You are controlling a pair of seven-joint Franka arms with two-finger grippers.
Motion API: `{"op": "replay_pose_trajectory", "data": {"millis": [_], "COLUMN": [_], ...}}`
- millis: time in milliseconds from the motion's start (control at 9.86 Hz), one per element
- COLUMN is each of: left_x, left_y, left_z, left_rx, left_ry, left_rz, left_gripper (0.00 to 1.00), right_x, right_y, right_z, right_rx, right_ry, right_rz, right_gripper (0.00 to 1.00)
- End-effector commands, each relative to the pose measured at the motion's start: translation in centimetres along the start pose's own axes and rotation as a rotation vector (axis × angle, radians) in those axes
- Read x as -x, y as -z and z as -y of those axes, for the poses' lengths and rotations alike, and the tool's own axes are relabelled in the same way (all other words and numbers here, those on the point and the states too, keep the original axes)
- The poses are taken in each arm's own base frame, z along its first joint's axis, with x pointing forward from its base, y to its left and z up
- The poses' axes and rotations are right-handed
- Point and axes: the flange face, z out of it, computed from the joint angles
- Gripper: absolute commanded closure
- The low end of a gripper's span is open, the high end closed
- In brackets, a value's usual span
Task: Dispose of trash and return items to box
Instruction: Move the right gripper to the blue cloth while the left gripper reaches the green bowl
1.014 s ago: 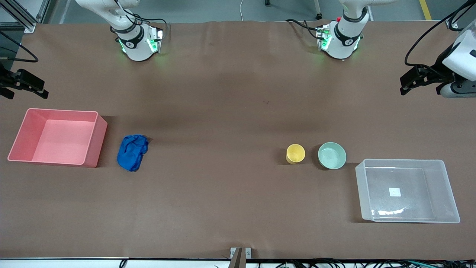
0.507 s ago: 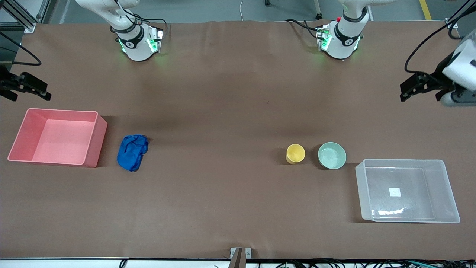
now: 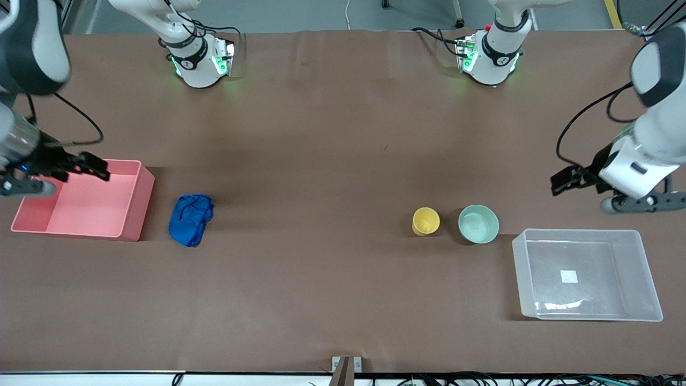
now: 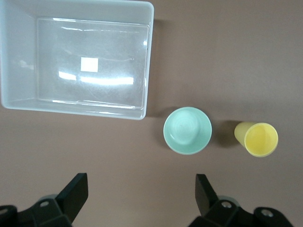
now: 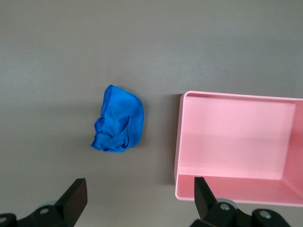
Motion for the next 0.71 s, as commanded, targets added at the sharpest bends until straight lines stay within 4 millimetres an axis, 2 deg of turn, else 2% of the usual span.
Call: {"op": "replay_pose_trajectory", "data": {"millis": [0, 101, 304, 507, 609], "left_x": [-0.1, 0.0, 1.1, 1.7, 2.0], "left_y": [-7.5, -10.5, -15.2, -20.0, -22.3], "left_z": [-0.2, -0.4, -1.7, -2.1, -2.2], "left_rx": [0.018, 0.018, 0.020, 0.035, 0.037], "left_ry": [0.088, 0.148, 0.234, 0.257, 0.297], "left_rz": [0.039, 0.046, 0.051, 0.042, 0.048], "left_gripper": [0.00, 0.00, 0.00, 0.11, 0.13], "right_x": [-2.7, -3.6, -4.8, -5.2, -5.0], "right_y": [-6.1, -9.2, -14.4, -17.8, -19.5], "right_z": [1.3, 1.7, 3.1, 4.3, 5.1], "right_rx": [0.005, 0.008, 0.015, 0.020, 0.023], "right_ry": [0.003, 0.002, 0.025, 0.009, 0.003], "right_rz": [0.026, 0.035, 0.044, 0.059, 0.046], "right_gripper": [0.02, 0.02, 0.02, 0.02, 0.02]}}
